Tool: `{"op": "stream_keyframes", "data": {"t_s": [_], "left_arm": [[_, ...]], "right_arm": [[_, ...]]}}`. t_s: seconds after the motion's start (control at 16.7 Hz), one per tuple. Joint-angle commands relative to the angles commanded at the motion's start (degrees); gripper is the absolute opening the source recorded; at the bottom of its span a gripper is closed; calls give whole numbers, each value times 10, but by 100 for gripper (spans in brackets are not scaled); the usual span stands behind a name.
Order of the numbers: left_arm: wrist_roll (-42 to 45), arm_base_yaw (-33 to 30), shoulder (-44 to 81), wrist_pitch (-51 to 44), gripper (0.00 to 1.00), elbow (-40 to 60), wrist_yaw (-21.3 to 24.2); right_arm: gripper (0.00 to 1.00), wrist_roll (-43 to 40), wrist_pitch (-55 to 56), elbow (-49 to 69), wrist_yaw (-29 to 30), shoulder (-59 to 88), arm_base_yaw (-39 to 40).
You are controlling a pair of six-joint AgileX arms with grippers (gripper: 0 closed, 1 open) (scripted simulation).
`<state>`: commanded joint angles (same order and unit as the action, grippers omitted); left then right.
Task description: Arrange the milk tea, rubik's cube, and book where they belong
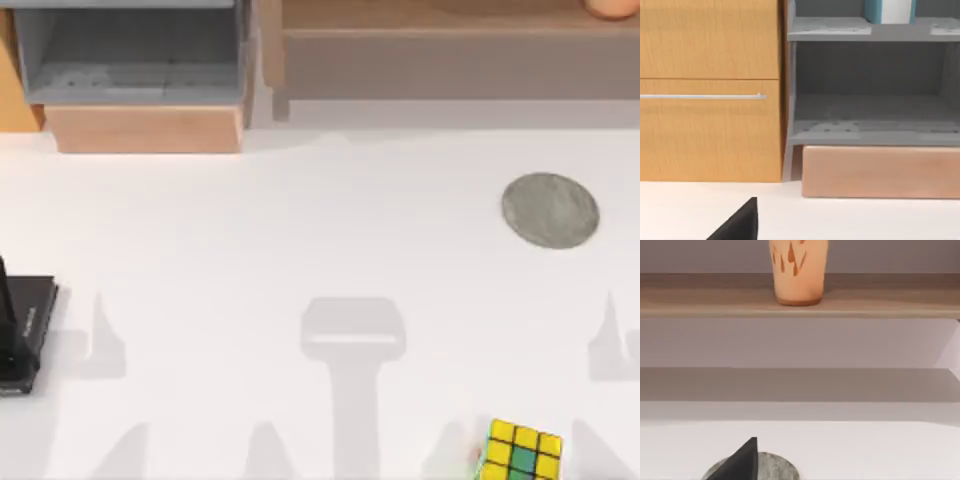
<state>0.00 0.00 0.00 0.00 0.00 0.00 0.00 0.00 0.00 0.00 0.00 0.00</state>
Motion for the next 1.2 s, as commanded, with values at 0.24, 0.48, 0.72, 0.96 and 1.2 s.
{"op": "stream_keyframes", "data": {"t_s": [0.24, 0.48, 0.72, 0.96, 1.2], "left_arm": [[0, 0, 0, 0, 100, 0, 0], [0, 0, 0, 0, 100, 0, 0], [0, 0, 0, 0, 100, 0, 0], [0, 0, 0, 0, 100, 0, 0], [0, 0, 0, 0, 100, 0, 0]], "right_arm": [[100, 0, 11, 12, 2, 18, 1], [100, 1, 71, 80, 11, 128, 8], [100, 1, 165, 184, 25, 324, 18], [100, 1, 269, 299, 41, 554, 29], [100, 2, 364, 407, 56, 774, 40]]}}
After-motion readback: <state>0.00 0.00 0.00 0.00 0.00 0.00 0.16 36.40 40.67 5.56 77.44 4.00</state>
